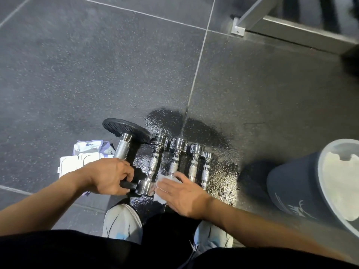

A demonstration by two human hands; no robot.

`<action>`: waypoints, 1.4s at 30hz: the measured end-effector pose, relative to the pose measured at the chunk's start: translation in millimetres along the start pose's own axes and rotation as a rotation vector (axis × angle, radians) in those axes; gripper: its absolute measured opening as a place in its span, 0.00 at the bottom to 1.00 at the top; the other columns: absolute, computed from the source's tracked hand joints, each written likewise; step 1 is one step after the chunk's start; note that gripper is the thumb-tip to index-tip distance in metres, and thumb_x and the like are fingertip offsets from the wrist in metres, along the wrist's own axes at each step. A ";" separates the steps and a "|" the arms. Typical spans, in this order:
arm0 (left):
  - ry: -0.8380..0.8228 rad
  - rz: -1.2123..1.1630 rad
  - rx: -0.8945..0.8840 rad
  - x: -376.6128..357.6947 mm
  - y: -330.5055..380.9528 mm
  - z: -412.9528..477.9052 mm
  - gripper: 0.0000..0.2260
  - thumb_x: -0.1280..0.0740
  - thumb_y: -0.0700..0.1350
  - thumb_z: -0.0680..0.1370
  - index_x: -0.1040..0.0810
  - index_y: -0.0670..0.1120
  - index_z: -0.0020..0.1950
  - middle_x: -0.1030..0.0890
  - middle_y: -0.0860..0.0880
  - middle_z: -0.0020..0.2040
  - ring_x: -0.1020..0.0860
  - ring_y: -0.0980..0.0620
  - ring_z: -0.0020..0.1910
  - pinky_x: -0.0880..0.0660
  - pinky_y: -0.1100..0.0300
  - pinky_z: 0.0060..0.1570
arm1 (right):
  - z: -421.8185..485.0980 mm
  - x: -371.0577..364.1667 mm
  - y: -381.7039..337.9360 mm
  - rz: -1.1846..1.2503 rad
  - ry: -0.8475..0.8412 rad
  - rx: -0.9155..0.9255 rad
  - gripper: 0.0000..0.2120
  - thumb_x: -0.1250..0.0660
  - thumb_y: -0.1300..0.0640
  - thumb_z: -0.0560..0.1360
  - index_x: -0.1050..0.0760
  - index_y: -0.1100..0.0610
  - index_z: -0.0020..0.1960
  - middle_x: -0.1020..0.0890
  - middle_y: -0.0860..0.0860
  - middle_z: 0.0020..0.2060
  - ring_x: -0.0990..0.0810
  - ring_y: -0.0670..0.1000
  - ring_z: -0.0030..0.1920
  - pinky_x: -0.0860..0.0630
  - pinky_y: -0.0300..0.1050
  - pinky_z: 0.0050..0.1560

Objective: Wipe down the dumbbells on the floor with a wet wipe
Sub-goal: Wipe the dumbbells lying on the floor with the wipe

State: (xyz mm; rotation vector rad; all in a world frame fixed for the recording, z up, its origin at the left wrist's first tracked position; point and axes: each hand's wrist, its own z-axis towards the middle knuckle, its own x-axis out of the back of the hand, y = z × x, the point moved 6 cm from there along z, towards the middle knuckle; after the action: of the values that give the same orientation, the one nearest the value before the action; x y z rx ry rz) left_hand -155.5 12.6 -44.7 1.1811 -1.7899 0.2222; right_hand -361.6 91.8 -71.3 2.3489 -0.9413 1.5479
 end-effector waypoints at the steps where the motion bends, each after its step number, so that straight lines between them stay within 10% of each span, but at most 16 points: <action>1: -0.002 0.007 0.006 -0.3 -1.0 0.5 0.09 0.32 0.63 0.69 0.29 0.61 0.39 0.26 0.56 0.38 0.28 0.66 0.40 0.32 0.65 0.37 | -0.3 2.2 8.6 -0.008 0.011 0.008 0.27 0.50 0.50 0.86 0.54 0.52 0.82 0.50 0.51 0.82 0.57 0.52 0.81 0.64 0.62 0.78; 11: 0.037 0.034 -0.036 -6.6 -4.6 2.1 0.12 0.36 0.66 0.71 0.30 0.59 0.43 0.21 0.51 0.41 0.30 0.68 0.45 0.35 0.72 0.41 | 5.0 23.1 80.9 -0.252 0.062 -0.072 0.32 0.46 0.57 0.83 0.59 0.56 0.82 0.53 0.53 0.82 0.66 0.59 0.79 0.62 0.65 0.77; 15: 0.100 0.021 -0.042 -13.4 -12.9 1.5 0.16 0.37 0.71 0.70 0.29 0.61 0.46 0.24 0.52 0.40 0.29 0.69 0.47 0.29 0.68 0.47 | -8.1 8.8 41.4 -0.322 0.020 0.049 0.36 0.40 0.60 0.82 0.59 0.60 0.82 0.52 0.59 0.81 0.56 0.61 0.80 0.46 0.61 0.79; 34: 0.082 -0.048 0.016 -24.4 -16.9 7.1 0.20 0.40 0.75 0.71 0.29 0.61 0.46 0.20 0.49 0.37 0.24 0.65 0.42 0.37 0.75 0.61 | 4.4 27.9 84.7 -0.352 0.045 -0.135 0.31 0.51 0.51 0.85 0.62 0.56 0.82 0.57 0.54 0.81 0.69 0.63 0.77 0.66 0.65 0.74; 42: 0.030 0.018 0.033 -14.8 -10.0 7.1 0.16 0.36 0.69 0.70 0.27 0.59 0.47 0.27 0.59 0.39 0.31 0.69 0.40 0.31 0.70 0.43 | 5.0 8.5 59.4 -0.309 -0.051 0.055 0.33 0.49 0.59 0.82 0.63 0.53 0.82 0.59 0.51 0.81 0.73 0.58 0.77 0.65 0.66 0.76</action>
State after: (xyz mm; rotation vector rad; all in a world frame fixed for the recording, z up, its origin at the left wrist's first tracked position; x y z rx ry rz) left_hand -150.6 12.3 -63.3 1.1791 -1.7775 0.2795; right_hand -390.5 39.4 -77.3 2.4401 -0.5170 1.4143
